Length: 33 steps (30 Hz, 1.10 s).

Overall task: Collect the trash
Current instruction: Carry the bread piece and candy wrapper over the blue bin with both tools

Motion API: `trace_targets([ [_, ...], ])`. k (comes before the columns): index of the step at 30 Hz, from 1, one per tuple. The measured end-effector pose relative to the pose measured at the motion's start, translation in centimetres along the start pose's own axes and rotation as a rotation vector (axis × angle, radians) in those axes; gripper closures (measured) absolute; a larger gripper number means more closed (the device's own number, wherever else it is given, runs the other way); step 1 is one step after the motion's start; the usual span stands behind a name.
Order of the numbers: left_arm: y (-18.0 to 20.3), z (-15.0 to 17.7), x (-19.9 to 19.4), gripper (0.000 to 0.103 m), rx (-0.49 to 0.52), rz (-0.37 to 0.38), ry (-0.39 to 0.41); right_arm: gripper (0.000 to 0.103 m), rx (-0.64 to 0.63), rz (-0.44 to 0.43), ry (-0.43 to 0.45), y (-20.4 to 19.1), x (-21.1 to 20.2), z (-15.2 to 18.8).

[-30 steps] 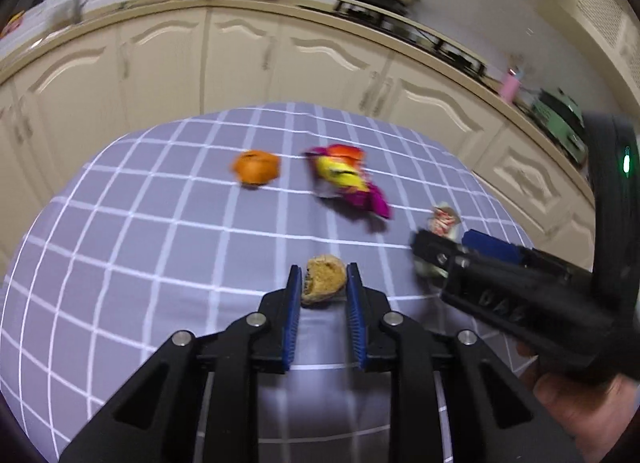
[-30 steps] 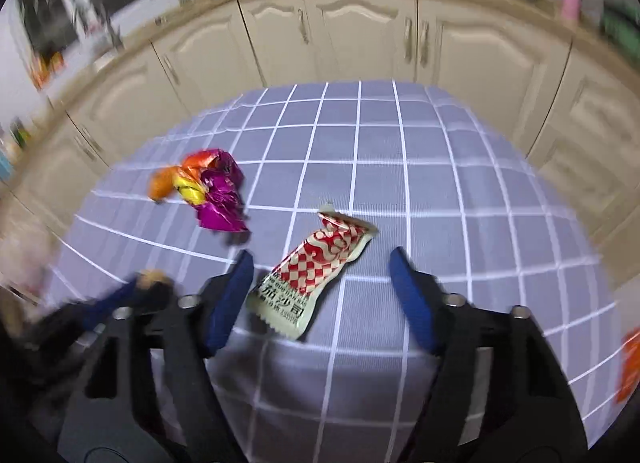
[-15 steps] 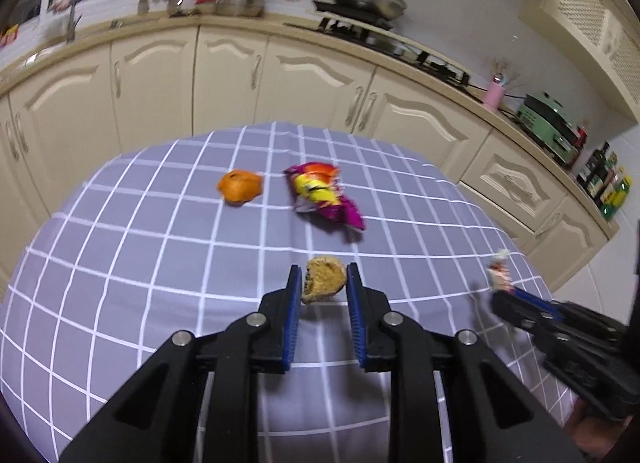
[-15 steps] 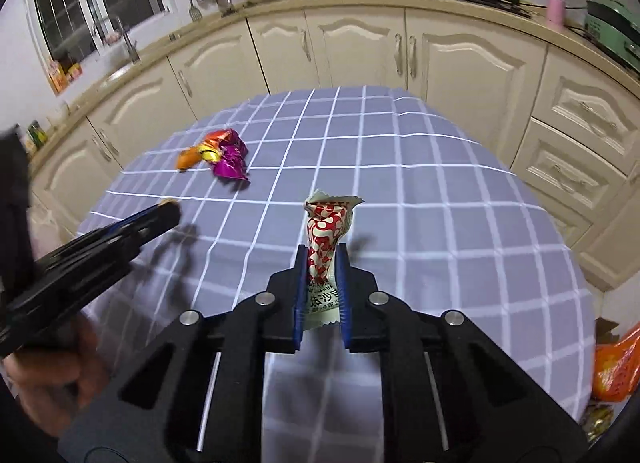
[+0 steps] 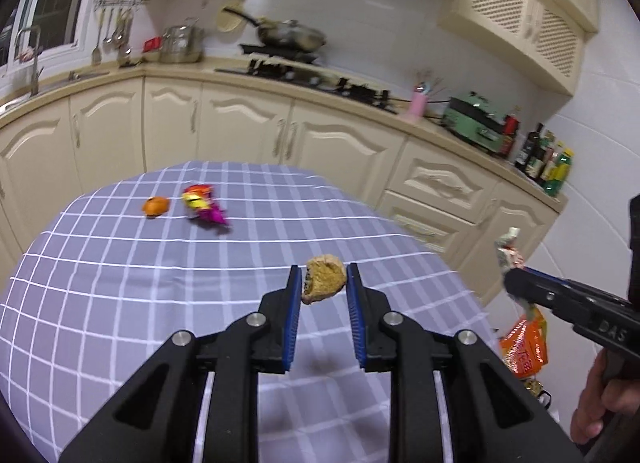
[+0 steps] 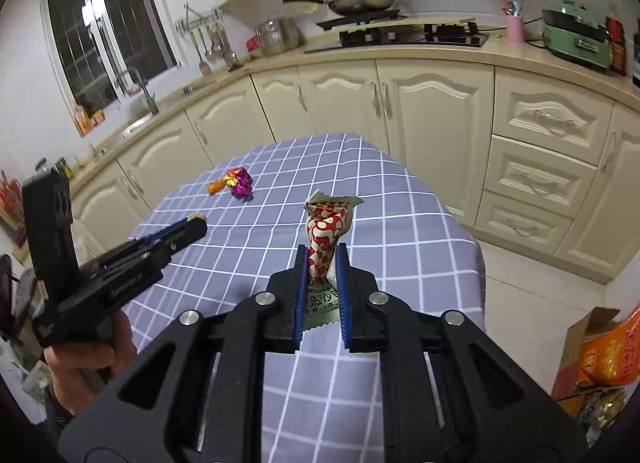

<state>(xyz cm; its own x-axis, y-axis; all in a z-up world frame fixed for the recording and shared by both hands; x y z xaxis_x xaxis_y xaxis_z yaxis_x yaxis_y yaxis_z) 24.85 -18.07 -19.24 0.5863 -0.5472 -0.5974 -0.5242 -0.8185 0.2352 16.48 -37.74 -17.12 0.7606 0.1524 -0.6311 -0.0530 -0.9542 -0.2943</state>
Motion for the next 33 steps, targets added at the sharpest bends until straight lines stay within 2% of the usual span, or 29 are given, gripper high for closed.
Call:
trace_targets([
  [3, 3.1, 0.2, -1.2, 0.082, 0.032, 0.024, 0.016, 0.089, 0.018, -0.016, 0.035, 1.1, -2.3, 0.2],
  [10, 10.6, 0.8, -2.0, 0.082, 0.119, 0.107, 0.018, 0.089, 0.06, 0.014, 0.098, 5.0, -6.6, 0.9],
  [21, 22.6, 3.8, 0.1, 0.082, 0.257, 0.255, -0.048, 0.089, 0.245, 0.161, 0.138, 17.1, -13.0, 5.2],
  [24, 25.8, 5.8, 1.3, 0.082, 0.295, 0.297, -0.089, 0.089, 0.324, 0.205, 0.125, 21.1, -14.4, 8.0],
  [28, 29.4, 9.6, 4.6, 0.082, 0.338, 0.334, -0.186, 0.089, 0.433, 0.279, 0.075, 26.6, -15.0, 12.7],
  [33, 32.6, 14.6, 8.7, 0.082, 0.382, 0.367, -0.309, 0.089, 0.532, 0.313, 0.018, 30.5, -14.2, 16.7],
])
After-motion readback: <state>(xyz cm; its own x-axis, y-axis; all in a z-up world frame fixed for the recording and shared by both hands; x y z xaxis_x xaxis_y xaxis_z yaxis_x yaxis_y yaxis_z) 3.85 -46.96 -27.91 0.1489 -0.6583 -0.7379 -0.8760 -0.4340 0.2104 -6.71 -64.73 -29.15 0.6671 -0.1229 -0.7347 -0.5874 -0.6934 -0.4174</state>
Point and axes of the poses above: each gripper's, at about its wrist camera, not at the fingertips, and x roughly the way its jaws point, y to its right, z to its underside, the point moved 5 cm from there along x, roughly the way its jaws point, and after that the axes turned 4 degrees about -y, right-handed, at the moved point
